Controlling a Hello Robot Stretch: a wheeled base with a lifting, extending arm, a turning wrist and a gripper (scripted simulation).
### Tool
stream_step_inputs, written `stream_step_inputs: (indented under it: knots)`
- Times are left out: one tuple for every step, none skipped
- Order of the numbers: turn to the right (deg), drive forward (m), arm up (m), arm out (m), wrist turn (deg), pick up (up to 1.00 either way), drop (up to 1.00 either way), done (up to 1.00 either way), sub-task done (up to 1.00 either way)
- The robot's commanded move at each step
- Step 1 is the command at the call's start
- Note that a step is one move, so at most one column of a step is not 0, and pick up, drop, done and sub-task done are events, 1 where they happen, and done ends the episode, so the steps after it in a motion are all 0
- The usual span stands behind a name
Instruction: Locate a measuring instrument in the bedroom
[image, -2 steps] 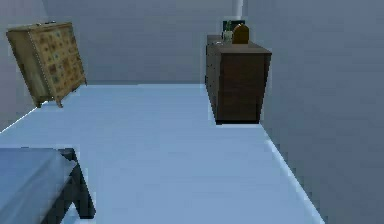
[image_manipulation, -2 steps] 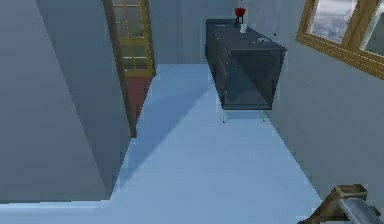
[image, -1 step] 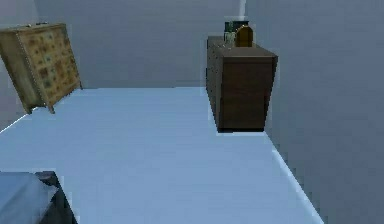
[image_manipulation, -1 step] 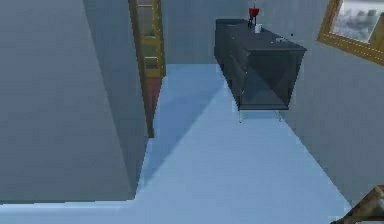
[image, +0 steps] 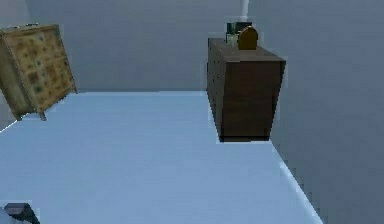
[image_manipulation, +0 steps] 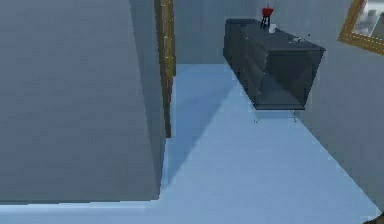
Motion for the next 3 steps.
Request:
stream_step_inputs:
  knots:
    - [12.0,0.0,0.0,0.0,0.0,0.0,0.0,0.0,0.0]
    - [3.0,0.0,0.0,0.0,0.0,0.0,0.0,0.0,0.0]
    - [0.0,1.0,0.0,0.0,0.0,0.0,0.0,0.0,0.0]
